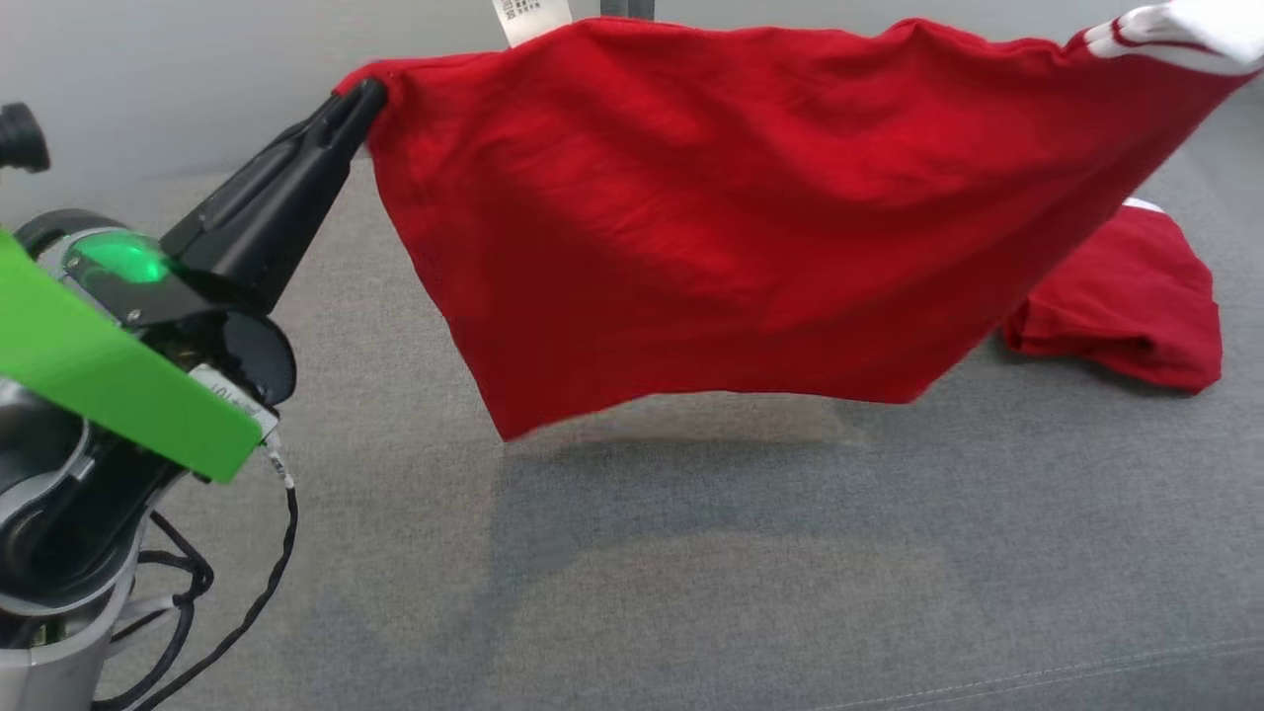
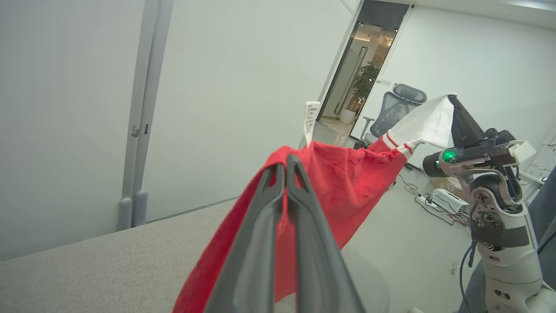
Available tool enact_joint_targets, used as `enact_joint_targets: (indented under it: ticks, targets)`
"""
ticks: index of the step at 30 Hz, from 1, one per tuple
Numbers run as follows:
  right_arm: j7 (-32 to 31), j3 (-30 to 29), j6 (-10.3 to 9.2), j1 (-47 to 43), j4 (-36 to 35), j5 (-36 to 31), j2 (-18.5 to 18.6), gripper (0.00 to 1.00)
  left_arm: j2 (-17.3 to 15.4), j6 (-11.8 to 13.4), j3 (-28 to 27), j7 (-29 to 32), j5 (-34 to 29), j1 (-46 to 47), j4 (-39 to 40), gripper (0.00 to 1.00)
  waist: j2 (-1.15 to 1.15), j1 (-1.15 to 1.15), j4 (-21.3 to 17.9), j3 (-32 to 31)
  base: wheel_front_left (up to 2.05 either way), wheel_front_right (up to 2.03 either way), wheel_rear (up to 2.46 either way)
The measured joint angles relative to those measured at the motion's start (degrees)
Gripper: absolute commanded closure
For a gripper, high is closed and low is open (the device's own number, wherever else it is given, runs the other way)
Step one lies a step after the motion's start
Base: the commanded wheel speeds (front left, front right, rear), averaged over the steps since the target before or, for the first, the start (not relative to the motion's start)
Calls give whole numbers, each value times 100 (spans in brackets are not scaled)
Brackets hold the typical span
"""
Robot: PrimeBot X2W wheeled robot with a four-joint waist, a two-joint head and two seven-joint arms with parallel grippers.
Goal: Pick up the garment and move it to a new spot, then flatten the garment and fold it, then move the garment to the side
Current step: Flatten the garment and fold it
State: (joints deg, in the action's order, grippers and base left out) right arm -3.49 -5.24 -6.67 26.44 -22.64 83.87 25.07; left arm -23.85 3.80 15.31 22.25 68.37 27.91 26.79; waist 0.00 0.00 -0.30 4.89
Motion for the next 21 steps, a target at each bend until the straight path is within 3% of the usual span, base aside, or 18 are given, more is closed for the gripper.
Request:
enact_joint_targets:
  ticks: [5, 10, 16, 21]
  targets:
    - [-38, -232, -52, -38, -569, -59, 281, 100, -49, 91, -198, 327, 645, 17, 460, 100, 0, 0, -200, -194, 0, 0, 0]
    - [-568, -130, -97, -623, -779, -99, 630, 100, -431, 256, -133, 985, 933, -111, 720, 100, 0, 0, -418, -261, 0, 0, 0]
    - [-892, 360, -97, -950, -193, 199, 237, 100, -609, 333, -24, 1444, 1037, -287, 37, 100, 0, 0, -521, 14, 0, 0, 0]
    - [-927, 1082, -97, -176, 1033, 207, -363, 100, -568, 335, 209, 1546, 653, 231, -1107, 100, 0, 0, -492, 383, 0, 0, 0]
